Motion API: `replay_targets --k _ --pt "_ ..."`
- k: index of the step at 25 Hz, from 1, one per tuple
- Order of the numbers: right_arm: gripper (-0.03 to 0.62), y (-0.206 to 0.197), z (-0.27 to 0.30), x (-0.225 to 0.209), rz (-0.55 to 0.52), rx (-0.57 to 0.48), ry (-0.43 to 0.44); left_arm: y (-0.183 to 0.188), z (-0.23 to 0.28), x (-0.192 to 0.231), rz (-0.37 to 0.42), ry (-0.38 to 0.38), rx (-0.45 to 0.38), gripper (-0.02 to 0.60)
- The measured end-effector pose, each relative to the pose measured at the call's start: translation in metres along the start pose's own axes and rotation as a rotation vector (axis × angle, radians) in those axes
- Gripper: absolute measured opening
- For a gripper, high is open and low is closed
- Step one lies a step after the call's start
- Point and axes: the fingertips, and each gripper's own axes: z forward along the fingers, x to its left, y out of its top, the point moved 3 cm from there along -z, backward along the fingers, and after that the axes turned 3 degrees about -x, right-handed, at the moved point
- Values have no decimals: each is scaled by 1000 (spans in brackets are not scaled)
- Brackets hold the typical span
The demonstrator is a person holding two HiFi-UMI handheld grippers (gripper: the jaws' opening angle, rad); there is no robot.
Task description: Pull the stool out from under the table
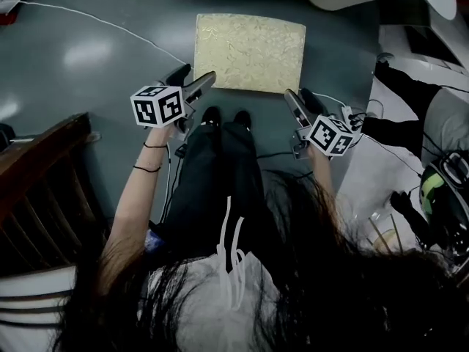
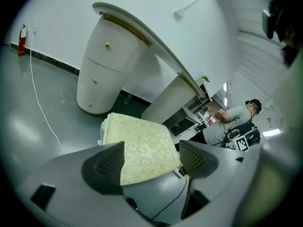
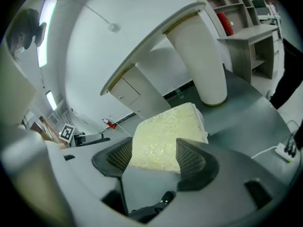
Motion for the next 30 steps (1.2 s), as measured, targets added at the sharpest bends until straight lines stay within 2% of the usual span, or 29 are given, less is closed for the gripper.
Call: replay_targets --k 7,16,18,19,20,26,28,30 --pt "301 30 -31 68 -145 7 72 16 -46 -59 41 -51 -24 370" --pt "293 77 -83 148 -248 -52 126 51 -103 -139 168 -130 -69 370" --pt "261 77 -100 162 -265 -82 118 50 -119 -155 214 -141 -76 368" --pt "186 78 -109 167 -272 -102 113 51 -127 -163 236 -147 -82 368" --pt "141 81 -118 173 -276 -121 109 52 -134 -173 255 -154 -89 367" --pt "123 114 -187 205 -285 -197 143 71 -171 -261 308 -194 -133 351" --pt "120 115 -187 207 -301 -201 145 69 -169 -268 312 -219 -135 317" --pt "117 111 -182 208 -313 -195 146 65 -167 -266 298 -244 -139 256"
